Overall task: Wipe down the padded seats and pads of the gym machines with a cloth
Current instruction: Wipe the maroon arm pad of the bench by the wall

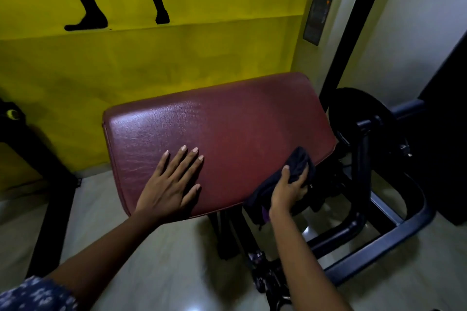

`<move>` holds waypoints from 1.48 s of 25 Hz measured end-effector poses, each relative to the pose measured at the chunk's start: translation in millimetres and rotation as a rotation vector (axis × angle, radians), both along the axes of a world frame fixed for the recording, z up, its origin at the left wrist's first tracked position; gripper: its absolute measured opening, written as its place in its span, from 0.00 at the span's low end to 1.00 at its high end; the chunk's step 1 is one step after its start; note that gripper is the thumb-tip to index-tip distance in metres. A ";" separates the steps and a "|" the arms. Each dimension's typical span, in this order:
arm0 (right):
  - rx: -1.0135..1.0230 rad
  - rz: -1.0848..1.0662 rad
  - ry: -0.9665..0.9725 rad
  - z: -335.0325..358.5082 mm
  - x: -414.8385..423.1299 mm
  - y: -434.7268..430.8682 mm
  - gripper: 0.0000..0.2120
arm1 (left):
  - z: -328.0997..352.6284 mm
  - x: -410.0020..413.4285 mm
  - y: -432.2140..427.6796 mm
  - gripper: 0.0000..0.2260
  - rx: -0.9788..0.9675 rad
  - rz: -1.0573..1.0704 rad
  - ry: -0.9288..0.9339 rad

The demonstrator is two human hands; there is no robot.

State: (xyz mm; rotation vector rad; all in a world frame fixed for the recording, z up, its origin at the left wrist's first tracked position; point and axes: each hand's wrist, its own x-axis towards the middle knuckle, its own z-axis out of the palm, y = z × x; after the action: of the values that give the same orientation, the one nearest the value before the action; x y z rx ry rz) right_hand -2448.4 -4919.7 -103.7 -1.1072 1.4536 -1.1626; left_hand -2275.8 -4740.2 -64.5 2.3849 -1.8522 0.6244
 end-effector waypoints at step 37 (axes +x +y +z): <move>-1.790 1.323 0.977 36.0 33.4 -54.8 0.26 | -17.6 -182.7 -113.0 0.31 -1.818 0.529 2.447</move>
State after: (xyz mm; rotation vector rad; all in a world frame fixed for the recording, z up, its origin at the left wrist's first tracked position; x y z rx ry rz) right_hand -2415.0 -4974.5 -67.7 -3.3007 -0.5993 -0.5662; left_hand -2458.6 -4853.2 -82.2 0.5473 0.5384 -0.5157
